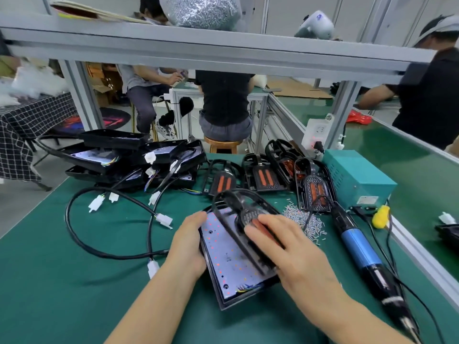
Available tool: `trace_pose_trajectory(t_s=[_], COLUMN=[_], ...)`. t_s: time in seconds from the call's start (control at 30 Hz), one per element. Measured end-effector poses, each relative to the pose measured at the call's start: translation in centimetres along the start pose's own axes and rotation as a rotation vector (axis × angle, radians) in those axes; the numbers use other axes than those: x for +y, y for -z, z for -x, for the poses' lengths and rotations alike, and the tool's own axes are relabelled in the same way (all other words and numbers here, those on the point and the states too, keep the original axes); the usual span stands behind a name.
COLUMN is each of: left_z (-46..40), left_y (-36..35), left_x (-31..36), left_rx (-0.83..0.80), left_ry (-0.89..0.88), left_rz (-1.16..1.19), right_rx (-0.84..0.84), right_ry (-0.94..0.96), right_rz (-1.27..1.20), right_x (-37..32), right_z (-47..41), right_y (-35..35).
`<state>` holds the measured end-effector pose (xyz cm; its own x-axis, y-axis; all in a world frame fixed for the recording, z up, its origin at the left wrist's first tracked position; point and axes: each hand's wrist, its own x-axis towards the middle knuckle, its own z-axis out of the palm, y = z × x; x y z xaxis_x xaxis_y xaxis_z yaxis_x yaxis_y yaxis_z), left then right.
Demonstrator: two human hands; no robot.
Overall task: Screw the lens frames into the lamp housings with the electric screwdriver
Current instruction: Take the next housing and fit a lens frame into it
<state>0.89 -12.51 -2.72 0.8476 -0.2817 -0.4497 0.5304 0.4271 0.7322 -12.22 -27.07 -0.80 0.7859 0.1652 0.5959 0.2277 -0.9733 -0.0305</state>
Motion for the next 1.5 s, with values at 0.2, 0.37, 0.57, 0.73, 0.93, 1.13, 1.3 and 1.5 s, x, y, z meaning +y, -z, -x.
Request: trace_pose_trajectory(t_s=[0.2, 0.37, 0.57, 0.73, 0.93, 1.13, 1.3, 1.5], left_z=[1.2, 1.8, 1.6, 1.2, 0.7, 1.5, 1.3, 0.7], left_y=[-0.7, -0.9, -0.6, -0.3, 0.6, 0.3, 1.0, 1.2], left_x=[-0.2, -0.6, -1.1, -1.1, -1.3, -2.1, -0.9, 0.3], left_rx=[-0.057, -0.104, -0.059, 0.004, 0.035, -0.02, -0.009, -0.008], left_ry=[0.124, 0.108, -0.081, -0.102, -0.112, -0.162, -0.137, -0.131], left_rz=[0.131, 0.14, 0.038, 0.031, 0.055, 0.045, 0.015, -0.175], right_rx=[-0.065, -0.162, -0.551, -0.649, -0.267, -0.316, -0.253, -0.341], right_ry=[0.078, 0.007, 0.047, 0.088, -0.493, -0.783, -0.703, -0.696], right_rz=[0.104, 0.1, 0.06, -0.386, -0.585, -0.747, -0.602, -0.756], right_x=[-2.5, -3.5, -2.4, -0.7, 2.4, 2.7, 2.0, 1.9], right_z=[1.0, 0.2, -0.2, -1.2, -0.1, -1.2, -1.9, -1.8], right_y=[0.0, -0.8, -0.8, 1.0, 0.1, -2.1, -2.2, -2.2])
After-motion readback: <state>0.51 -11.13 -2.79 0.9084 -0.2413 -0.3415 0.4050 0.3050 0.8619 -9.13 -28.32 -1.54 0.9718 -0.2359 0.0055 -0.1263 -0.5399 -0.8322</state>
